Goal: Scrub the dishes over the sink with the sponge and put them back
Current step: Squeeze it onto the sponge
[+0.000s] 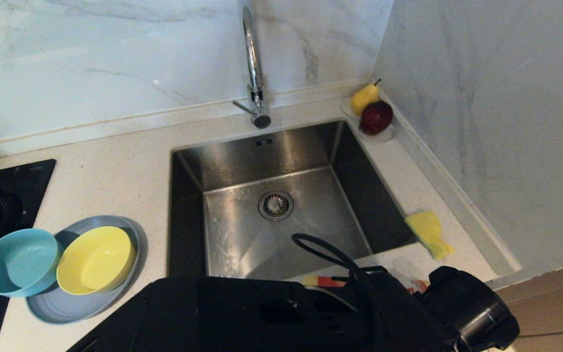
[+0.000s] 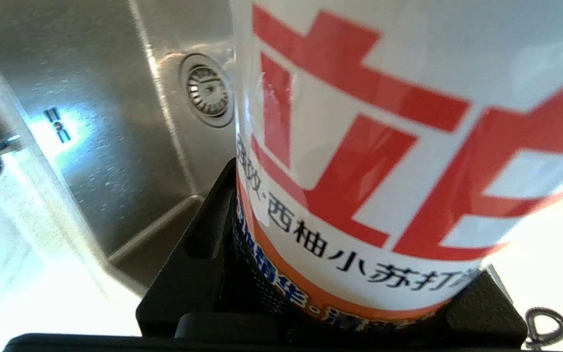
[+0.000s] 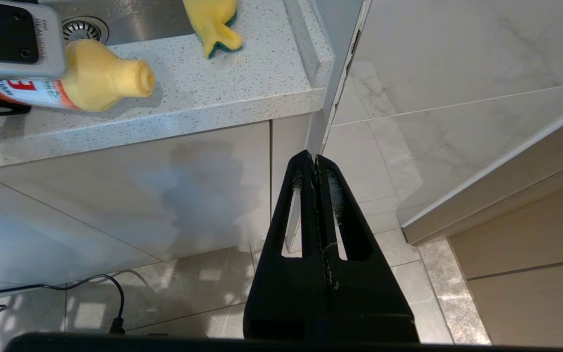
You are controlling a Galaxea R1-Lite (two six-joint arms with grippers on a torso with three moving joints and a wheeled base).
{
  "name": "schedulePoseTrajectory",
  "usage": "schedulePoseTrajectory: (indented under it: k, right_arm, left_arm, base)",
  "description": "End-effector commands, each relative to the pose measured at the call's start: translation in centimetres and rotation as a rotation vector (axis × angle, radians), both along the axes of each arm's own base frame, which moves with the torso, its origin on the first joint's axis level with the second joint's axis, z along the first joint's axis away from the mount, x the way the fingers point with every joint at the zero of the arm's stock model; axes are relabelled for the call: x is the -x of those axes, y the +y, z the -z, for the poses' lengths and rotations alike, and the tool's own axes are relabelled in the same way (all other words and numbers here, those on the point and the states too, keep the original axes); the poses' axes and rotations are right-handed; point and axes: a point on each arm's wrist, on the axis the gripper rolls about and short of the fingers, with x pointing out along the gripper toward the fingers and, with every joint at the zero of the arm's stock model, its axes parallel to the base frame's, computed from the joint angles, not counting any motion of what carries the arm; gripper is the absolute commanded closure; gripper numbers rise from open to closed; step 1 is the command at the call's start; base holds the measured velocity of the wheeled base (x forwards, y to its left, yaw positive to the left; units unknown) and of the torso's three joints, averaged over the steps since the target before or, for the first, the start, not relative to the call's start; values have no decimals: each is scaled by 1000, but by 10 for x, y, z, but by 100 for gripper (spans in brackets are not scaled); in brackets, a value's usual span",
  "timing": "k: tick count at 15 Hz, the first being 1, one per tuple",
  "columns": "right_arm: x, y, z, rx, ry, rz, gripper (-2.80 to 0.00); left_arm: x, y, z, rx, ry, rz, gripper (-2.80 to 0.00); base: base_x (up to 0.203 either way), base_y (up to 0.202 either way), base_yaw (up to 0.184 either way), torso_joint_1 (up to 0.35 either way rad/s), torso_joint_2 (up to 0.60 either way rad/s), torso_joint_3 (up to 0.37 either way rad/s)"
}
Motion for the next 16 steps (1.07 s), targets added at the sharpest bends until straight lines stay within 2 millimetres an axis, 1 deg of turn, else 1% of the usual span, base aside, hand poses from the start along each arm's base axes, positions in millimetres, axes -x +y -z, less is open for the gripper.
schedulePoseTrajectory:
  k: [1, 6, 9, 11, 16]
  right_arm:
    - [0, 0, 0, 0, 0, -1, 0]
    - [0, 0, 0, 0, 0, 1, 0]
    - [0, 0, 0, 0, 0, -1, 0]
    - [0, 0, 0, 0, 0, -1, 0]
    - [0, 0, 0, 0, 0, -1, 0]
  left_arm:
    - [-3, -2, 10, -19, -8, -12, 0]
    - [-10, -4, 13, 5, -47, -39, 0]
    - [-13, -4, 17, -21, -52, -42, 0]
    - [-15, -3, 20, -52, -92, -70, 0]
    - [-18, -2, 20, -81, -127, -91, 0]
  base:
    - [0, 0, 0, 0, 0, 0]
    - [0, 0, 0, 0, 0, 0]
    - [0, 0, 0, 0, 0, 0]
    - [0, 0, 0, 0, 0, 0]
    - [0, 0, 0, 0, 0, 0]
